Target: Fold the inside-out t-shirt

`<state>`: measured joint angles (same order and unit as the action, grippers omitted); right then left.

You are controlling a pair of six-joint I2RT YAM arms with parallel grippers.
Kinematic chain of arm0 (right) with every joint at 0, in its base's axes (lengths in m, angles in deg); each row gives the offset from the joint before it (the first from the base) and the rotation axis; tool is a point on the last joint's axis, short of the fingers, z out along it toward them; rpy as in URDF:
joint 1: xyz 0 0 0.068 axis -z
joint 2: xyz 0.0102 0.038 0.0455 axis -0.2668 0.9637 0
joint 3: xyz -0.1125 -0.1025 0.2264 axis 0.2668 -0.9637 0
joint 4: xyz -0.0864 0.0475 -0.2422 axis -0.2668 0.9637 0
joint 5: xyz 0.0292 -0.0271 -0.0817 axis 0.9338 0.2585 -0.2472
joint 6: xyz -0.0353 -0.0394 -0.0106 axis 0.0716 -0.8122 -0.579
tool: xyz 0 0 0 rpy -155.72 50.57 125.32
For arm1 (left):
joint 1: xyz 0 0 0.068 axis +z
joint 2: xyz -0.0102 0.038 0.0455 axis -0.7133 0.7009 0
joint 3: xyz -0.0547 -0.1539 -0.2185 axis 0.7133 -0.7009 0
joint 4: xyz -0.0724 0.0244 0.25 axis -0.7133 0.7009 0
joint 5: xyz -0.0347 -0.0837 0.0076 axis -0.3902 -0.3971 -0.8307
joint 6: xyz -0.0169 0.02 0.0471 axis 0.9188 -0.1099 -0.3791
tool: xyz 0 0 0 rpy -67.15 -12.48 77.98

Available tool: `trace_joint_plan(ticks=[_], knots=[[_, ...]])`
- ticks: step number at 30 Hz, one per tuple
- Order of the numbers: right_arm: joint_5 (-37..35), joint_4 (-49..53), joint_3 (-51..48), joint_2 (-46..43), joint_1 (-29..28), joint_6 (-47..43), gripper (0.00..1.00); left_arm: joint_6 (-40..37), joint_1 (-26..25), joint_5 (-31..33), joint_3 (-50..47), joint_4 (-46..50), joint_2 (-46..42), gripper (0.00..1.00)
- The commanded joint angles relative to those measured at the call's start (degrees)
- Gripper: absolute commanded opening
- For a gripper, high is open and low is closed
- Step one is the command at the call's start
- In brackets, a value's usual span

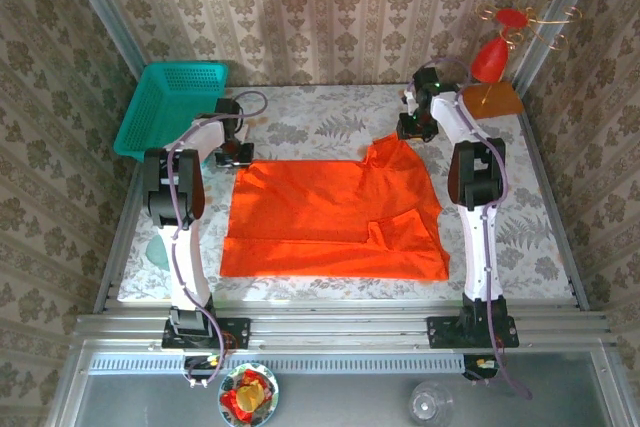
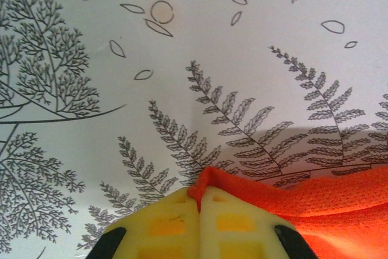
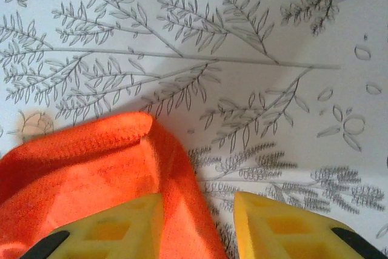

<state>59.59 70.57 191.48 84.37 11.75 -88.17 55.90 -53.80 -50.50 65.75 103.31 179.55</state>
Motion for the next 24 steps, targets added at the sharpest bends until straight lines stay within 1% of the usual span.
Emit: trace_joint_plan(ticks=[1,5,9,13,16,18,22,24], knots=[[-0.52,6.3,5.69,4.38,-0.73,-2.28,0.36,0.57,-1.0,-1.11,0.57,3.75,-0.1,0.0],[0.59,7.09,8.91,6.68,-1.97,-3.1,0.36,0.44,-1.2,-0.73,0.94,4.11,0.11,0.0],[-0.02,7.11,10.21,7.7,-2.67,-2.61,0.35,0.46,-1.31,-0.54,1.03,4.46,0.16,0.0],[-2.17,6.66,10.61,8.38,-2.68,-1.59,0.26,0.46,-1.37,-0.5,0.94,4.51,-0.02,0.0],[-1.94,6.69,11.32,9.12,-2.77,-1.5,0.21,0.4,-1.48,-0.27,0.92,4.62,-0.1,0.0],[-1.8,7.43,12.51,10.03,-2.77,-1.58,0.16,0.45,-1.46,-0.28,0.94,4.62,-0.17,0.0],[-3.29,8.96,14.08,10.43,-2.78,-1.62,0.02,0.96,-1.46,-0.59,0.5,3.8,-0.99,0.0],[-5.21,8.77,13.83,9.08,-2.62,-1.15,0.0,1.53,-1.46,-1.18,-0.13,2.72,-2.29,0.0]])
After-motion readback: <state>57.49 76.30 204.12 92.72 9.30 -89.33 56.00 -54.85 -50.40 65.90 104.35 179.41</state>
